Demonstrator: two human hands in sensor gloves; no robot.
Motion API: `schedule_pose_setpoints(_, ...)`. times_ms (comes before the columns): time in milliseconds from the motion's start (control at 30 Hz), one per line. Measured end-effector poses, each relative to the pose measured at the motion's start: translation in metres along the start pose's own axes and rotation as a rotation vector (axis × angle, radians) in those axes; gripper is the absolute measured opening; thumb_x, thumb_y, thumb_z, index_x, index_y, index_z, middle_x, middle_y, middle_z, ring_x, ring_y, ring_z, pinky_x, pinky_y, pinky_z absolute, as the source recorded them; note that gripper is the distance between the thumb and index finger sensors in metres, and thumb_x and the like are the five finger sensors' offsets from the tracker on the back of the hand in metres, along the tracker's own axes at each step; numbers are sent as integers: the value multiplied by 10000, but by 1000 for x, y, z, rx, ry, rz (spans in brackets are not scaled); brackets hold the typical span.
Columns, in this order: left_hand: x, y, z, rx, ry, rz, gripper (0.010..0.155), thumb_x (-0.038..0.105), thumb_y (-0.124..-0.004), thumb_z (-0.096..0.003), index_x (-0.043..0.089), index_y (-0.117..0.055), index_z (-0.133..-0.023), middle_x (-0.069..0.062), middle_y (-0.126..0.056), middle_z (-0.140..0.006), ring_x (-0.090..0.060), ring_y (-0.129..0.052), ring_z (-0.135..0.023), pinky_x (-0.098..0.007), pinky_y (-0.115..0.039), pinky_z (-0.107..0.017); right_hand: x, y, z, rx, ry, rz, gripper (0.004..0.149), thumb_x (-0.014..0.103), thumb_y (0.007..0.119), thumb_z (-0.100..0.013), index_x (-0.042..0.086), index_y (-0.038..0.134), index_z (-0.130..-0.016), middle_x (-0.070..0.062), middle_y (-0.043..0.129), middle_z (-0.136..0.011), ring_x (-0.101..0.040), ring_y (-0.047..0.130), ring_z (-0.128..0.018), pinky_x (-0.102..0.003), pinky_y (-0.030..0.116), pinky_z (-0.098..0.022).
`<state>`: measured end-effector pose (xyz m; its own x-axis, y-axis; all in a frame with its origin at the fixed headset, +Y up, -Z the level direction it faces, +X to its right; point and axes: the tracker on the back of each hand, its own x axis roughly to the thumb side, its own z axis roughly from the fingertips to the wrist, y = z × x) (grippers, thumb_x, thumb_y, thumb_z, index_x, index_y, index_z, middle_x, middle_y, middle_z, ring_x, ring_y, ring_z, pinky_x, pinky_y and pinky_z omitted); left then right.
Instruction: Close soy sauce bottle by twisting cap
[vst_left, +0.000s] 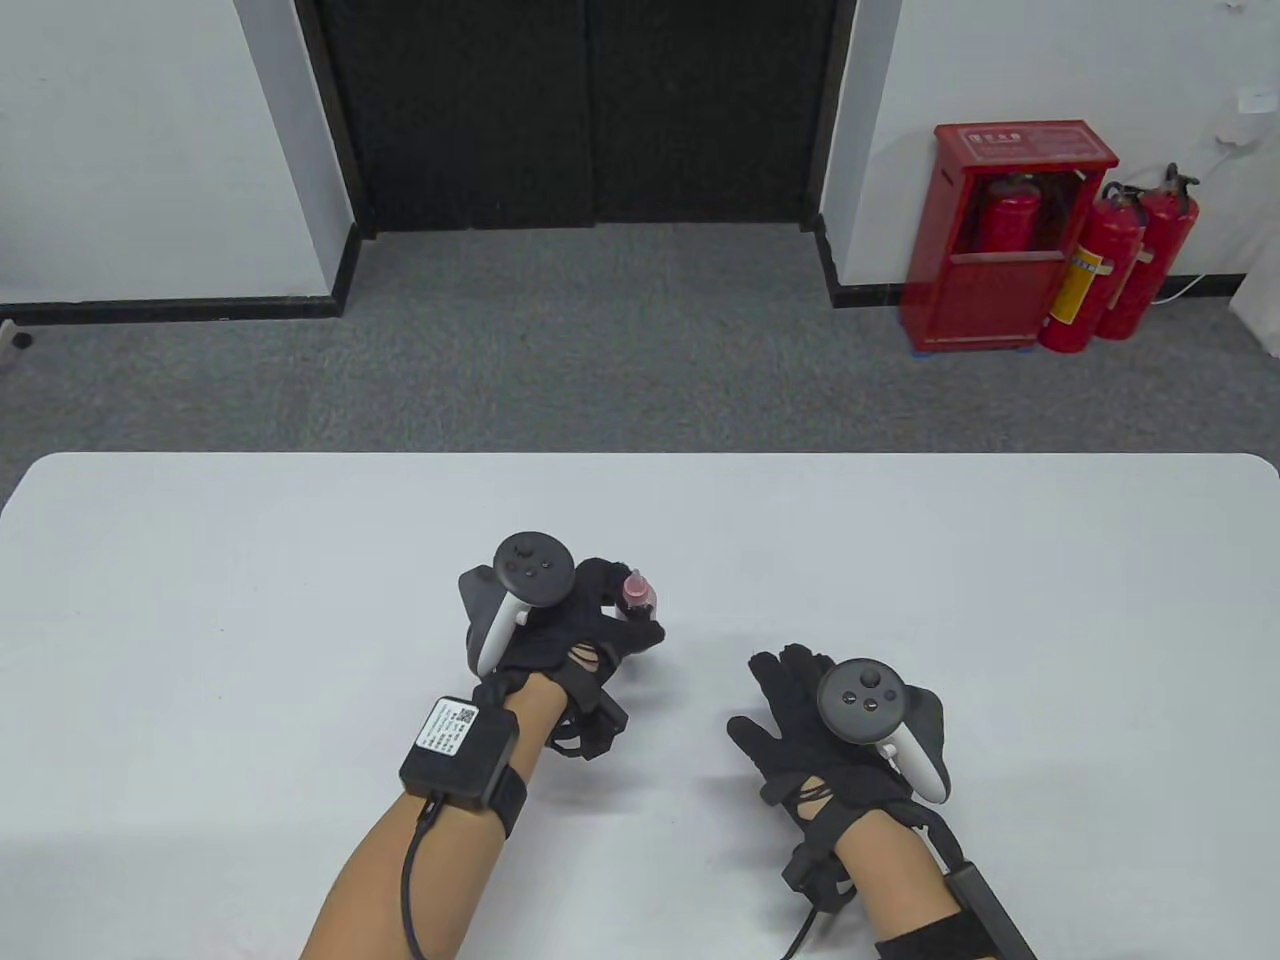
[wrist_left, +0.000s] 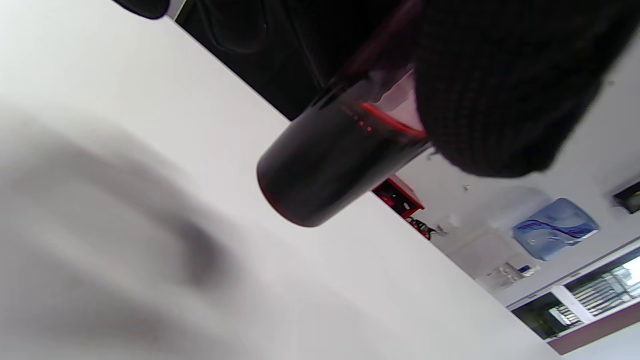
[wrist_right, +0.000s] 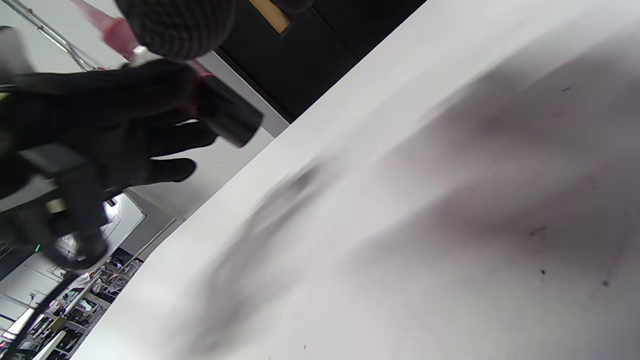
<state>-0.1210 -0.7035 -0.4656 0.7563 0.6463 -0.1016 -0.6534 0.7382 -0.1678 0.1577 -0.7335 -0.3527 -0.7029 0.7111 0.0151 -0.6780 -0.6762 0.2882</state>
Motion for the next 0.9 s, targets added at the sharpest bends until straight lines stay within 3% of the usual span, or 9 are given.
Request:
schedule_pose_setpoints(200,-25,-38,-24,4,91,-66,752,587,-1045,-286,466,-640,-909,246,-837,-996,-338,-589,-1144,-683,-465,-733,-3,1,-2,17,16,-8,806,556,667,-451,279,306,-1116,-143,144,-1217,-470,70,-1072,-756,279,-670)
schedule_pose_setpoints(300,-30,-41,-24,17,98,-11,753,613,-1037,-285,464,-628,-900,246,-836,-981,-349,-580,-1136,-708,-427,-723,-5,0,-2,17,21,-20,806,556,667,-451,276,308,-1116,-145,149,-1217,-471,73,-1072,-756,280,-669)
schedule_pose_setpoints(400,-26,-39,-25,-10,75,-82,758,621,-1024,-290,468,-611,-907,256,-826,-987,-353,-564,-1142,-705,-422,-726,-4,0,-2,19,19,-20,807,555,667,-452,274,307,-1117,-147,152,-1217,-473,77,-1072,-756,283,-669)
schedule_pose_setpoints(500,-23,-39,-27,-81,79,-98,785,620,-989,-300,411,-584,-940,197,-778,-1016,-400,-509,-1141,-718,-386,-722,-3,1,-2,25,17,-5,807,556,667,-451,276,308,-1116,-147,155,-1217,-473,79,-1072,-756,284,-669)
schedule_pose_setpoints(533,-23,-38,-24,-83,67,-121,808,649,-957,-285,397,-589,-959,174,-759,-1039,-397,-518,-1141,-718,-400,-721,-2,1,-2,26,16,-4,808,557,667,-451,275,307,-1117,-149,155,-1217,-473,80,-1073,-756,285,-669)
schedule_pose_setpoints(600,-23,-34,-18,-39,21,-143,1020,676,-951,-235,330,-492,-1078,102,-642,-1139,-420,-504,-1139,-721,-403,-715,-2,1,-2,27,15,-1,807,557,667,-451,275,307,-1116,-147,156,-1217,-473,80,-1073,-755,286,-669)
schedule_pose_setpoints(667,-24,-27,-10,-67,15,-172,1143,708,-923,-211,285,-380,-1122,46,-494,-1208,-447,-433,-1144,-726,-377,-714,-3,1,-2,29,16,-2,807,557,667,-451,275,308,-1117,-146,156,-1218,-475,80,-1072,-756,287,-669)
schedule_pose_setpoints(900,-41,12,44,-158,-90,-220,1214,713,-904,-225,249,-249,-1136,-23,-291,-1248,-419,-222,-1163,-707,-302,-719,-3,1,-2,34,21,-8,807,557,667,-450,274,311,-1117,-149,157,-1217,-476,87,-1073,-755,291,-669)
